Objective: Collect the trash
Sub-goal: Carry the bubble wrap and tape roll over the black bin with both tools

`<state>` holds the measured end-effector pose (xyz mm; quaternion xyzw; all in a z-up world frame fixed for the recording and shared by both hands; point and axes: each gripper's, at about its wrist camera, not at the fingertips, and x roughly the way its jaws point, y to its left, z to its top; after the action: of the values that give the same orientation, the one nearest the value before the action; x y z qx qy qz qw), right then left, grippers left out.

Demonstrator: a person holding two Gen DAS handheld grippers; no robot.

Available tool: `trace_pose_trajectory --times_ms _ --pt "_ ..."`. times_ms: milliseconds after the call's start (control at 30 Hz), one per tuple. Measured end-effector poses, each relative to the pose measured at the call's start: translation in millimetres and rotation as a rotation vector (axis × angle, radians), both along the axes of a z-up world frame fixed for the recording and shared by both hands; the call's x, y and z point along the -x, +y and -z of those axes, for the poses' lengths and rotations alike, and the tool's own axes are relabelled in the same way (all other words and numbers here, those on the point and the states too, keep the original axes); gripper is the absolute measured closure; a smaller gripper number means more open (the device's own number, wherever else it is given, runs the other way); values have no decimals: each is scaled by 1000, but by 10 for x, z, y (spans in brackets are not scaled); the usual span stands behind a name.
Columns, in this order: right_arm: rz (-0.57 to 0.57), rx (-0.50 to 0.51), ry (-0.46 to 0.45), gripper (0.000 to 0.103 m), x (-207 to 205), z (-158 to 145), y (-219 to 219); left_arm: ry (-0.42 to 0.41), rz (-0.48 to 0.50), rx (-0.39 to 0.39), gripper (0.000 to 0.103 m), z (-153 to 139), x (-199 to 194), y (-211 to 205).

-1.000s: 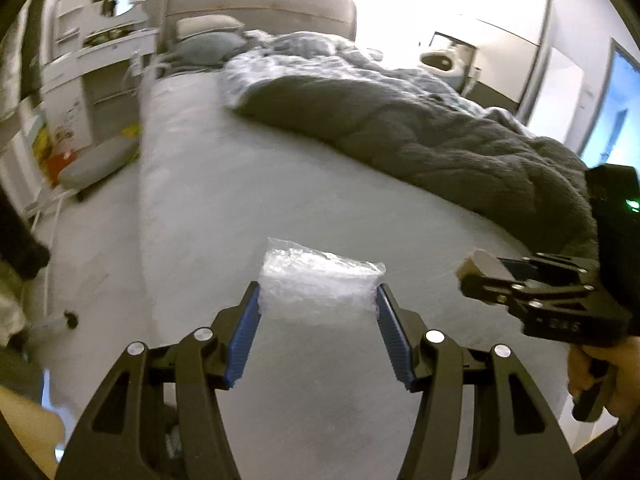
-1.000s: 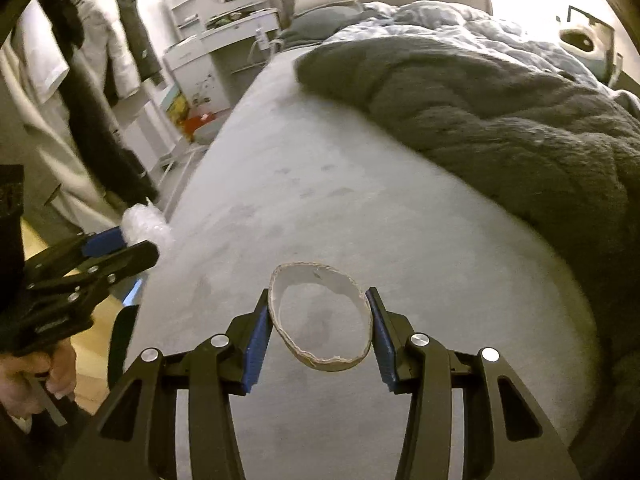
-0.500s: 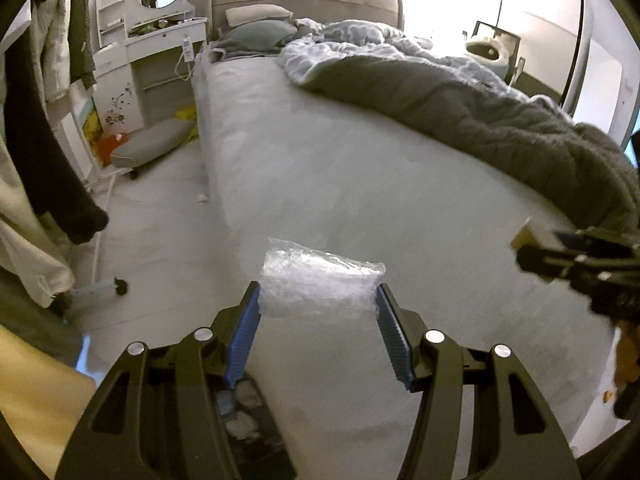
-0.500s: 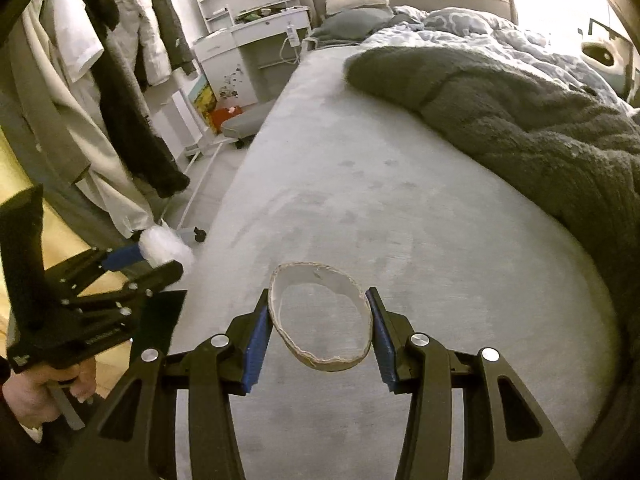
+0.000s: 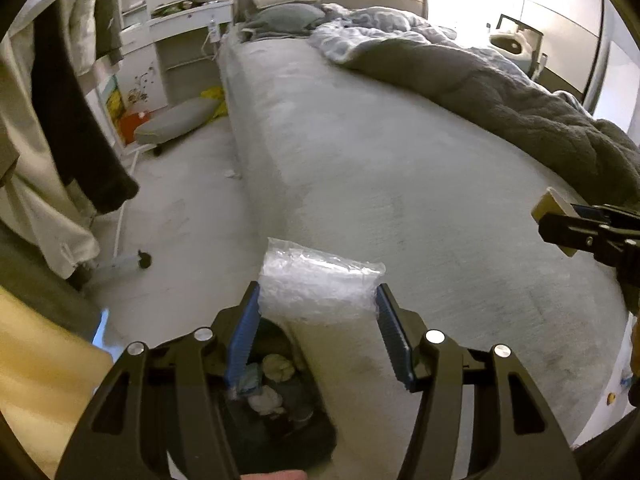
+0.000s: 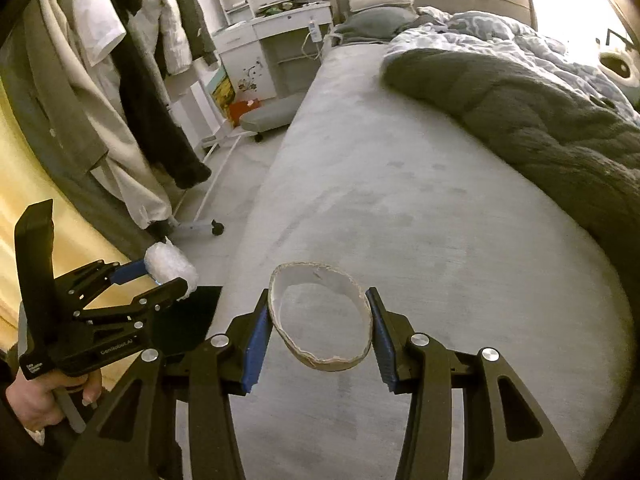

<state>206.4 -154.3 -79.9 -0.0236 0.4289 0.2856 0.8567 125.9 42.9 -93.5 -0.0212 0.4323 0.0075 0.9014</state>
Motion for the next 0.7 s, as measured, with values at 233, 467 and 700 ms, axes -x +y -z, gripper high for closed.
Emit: trace_pose_trajectory --times_ms 233,467,700 --pt "-38 6 6 56 9 21 270 43 -21 -3 43 87 69 205" --pt "-91 20 18 56 28 89 576 126 -54 -3 43 255 93 413" --pt "-142 28 19 56 74 97 842 187 -65 22 43 399 142 587"
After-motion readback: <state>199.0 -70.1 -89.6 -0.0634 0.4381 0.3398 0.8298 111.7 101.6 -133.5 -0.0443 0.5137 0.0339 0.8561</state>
